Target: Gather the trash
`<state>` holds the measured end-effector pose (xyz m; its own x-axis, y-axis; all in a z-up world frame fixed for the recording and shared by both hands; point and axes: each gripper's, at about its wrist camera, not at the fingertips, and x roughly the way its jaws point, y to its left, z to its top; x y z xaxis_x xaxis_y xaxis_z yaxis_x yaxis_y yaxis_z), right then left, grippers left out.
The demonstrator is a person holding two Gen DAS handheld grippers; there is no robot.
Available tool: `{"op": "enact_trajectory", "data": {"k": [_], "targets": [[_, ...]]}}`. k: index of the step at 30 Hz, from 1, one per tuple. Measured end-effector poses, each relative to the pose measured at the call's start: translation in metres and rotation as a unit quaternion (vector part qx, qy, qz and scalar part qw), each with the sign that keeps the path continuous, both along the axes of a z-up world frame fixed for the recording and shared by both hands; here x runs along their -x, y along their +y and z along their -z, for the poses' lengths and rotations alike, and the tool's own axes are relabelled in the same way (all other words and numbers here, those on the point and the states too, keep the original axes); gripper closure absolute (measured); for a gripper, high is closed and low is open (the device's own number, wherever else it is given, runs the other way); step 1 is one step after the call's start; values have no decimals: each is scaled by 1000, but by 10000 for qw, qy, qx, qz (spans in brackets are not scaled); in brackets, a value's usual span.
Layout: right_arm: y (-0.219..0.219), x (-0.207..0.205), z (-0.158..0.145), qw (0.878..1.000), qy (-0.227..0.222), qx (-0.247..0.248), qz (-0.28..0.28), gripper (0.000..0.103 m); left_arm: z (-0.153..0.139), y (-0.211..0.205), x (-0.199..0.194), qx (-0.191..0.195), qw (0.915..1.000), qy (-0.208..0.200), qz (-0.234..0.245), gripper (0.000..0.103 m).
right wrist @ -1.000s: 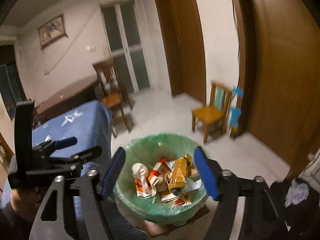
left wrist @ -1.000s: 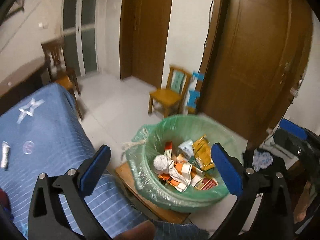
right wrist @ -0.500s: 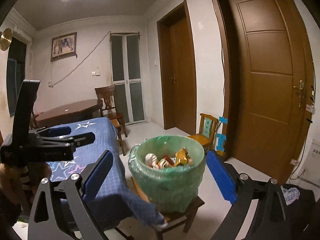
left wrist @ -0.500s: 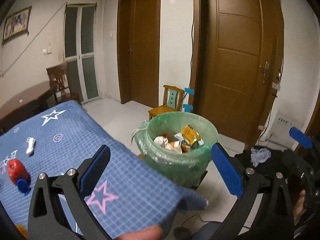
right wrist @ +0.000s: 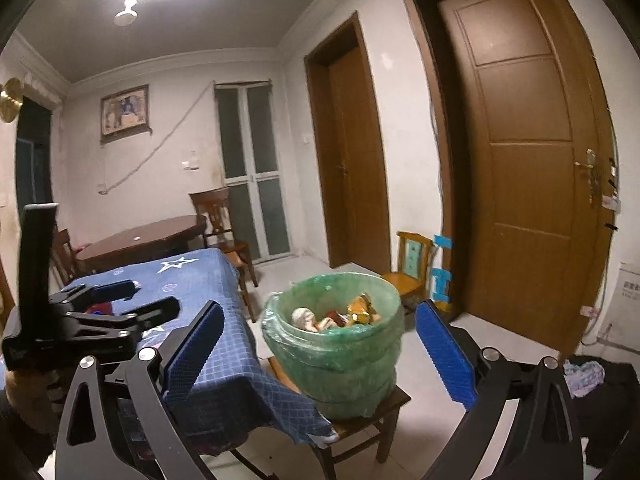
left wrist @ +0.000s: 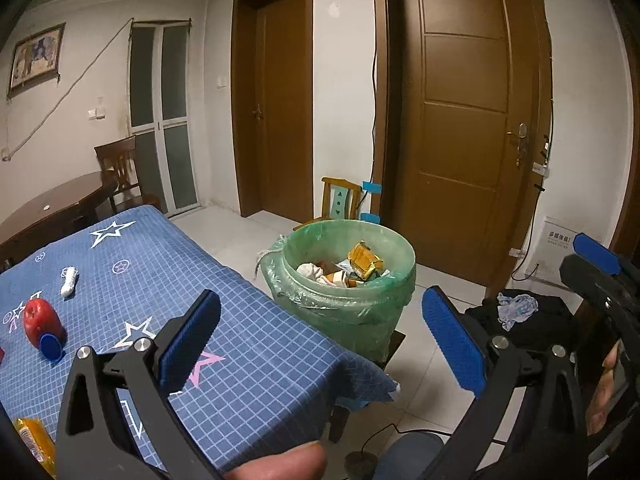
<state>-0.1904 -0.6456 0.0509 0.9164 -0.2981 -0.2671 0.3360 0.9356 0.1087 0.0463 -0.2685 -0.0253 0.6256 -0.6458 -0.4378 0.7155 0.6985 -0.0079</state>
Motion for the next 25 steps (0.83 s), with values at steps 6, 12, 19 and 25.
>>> {"op": "enact_trajectory", "data": {"k": [6,12,19,25], "targets": [[-6,3,-2,9999,40,-54,93,7,2,-7,7,-17,9999,-59,125,6],[-10,-1,-1,9999,71,-124,69,7,2,-10,8,-7,9999,-72,144,6],[-10,-2,-1,9999,63,-105,72,7,0,-8,4,48,10000,-84,1,6],[-7,-6,0,9999,126,-99,-25,7,2,-9,1,-21,10000,-25,-68,6]]}}
